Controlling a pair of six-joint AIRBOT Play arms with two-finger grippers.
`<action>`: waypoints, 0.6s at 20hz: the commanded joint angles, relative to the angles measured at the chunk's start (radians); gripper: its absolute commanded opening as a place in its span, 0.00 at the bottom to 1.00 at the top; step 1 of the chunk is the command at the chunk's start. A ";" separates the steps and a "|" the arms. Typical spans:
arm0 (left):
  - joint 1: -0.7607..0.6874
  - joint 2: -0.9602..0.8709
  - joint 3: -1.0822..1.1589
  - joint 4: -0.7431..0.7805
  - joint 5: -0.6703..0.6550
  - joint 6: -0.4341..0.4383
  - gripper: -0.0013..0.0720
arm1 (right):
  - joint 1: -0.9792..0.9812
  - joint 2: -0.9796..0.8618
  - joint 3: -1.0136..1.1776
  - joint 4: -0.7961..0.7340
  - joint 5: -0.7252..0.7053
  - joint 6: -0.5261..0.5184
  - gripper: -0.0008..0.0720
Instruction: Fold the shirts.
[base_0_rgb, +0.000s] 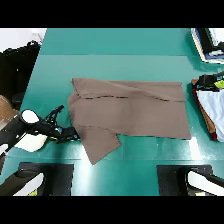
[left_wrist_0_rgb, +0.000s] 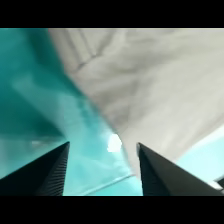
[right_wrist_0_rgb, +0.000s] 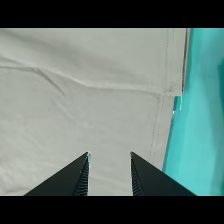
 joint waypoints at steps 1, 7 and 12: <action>0.000 0.014 -0.056 -0.130 0.104 0.058 0.69 | -0.001 0.005 0.000 0.002 0.017 0.000 0.44; -0.070 0.013 -0.056 -0.188 0.237 0.083 0.27 | -0.001 0.005 -0.068 0.007 0.054 0.000 0.44; -0.129 0.013 -0.056 -0.203 0.217 0.086 0.06 | -0.026 0.007 -0.211 0.006 0.072 0.000 0.44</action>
